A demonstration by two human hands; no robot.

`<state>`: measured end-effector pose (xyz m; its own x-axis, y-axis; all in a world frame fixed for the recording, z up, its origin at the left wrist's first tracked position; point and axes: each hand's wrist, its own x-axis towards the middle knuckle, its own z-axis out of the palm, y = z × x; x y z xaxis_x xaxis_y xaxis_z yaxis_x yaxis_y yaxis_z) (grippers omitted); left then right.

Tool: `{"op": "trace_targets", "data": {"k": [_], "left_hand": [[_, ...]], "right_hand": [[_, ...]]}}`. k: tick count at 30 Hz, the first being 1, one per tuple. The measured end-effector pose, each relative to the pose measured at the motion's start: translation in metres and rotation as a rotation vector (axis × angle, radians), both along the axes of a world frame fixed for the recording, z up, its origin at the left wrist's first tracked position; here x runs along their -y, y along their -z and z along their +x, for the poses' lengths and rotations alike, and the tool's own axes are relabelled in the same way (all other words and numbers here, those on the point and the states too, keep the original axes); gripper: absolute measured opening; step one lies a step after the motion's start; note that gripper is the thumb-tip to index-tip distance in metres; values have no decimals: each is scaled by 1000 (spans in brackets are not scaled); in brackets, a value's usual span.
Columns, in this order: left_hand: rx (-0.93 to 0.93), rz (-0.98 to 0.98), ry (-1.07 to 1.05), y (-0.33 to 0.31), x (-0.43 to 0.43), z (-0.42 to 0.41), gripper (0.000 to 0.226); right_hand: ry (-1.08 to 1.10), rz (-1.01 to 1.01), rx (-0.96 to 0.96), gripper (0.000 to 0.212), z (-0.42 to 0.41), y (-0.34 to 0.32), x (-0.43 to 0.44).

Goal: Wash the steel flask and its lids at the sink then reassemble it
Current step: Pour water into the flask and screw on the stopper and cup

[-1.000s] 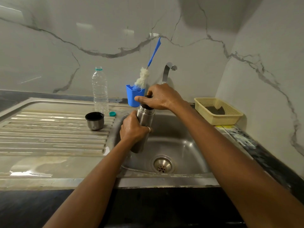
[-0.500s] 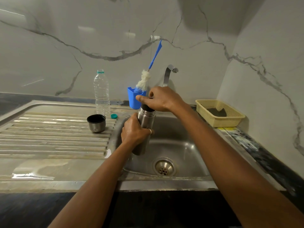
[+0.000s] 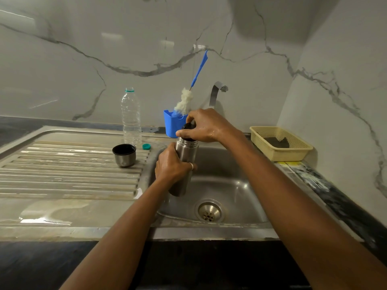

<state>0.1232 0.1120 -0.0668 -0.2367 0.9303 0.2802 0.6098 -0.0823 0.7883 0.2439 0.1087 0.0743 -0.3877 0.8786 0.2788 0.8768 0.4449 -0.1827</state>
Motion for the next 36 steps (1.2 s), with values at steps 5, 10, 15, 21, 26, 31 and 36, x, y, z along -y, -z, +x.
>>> {"op": "trace_targets", "data": {"k": [5, 10, 15, 21, 26, 31, 36], "left_hand": [[3, -2, -1, -1, 1, 1, 68], [20, -10, 29, -2, 3, 1, 66], [24, -15, 54, -3, 5, 1, 66], [31, 16, 111, -5, 5, -1, 70], [34, 40, 187, -8, 6, 2, 68], [34, 63, 172, -8, 7, 4, 62], [87, 118, 170, -8, 9, 5, 48]], "right_hand": [[-181, -210, -11, 54, 13, -9, 6], [-170, -158, 40, 47, 12, -8, 3], [-4, 87, 66, 43, -2, 17, -5], [-133, -172, -291, 56, 13, 17, -6], [-206, -318, -609, 61, 23, 37, -13], [16, -42, -661, 44, 2, 55, -7], [210, 326, -526, 45, -31, 64, 2]]}}
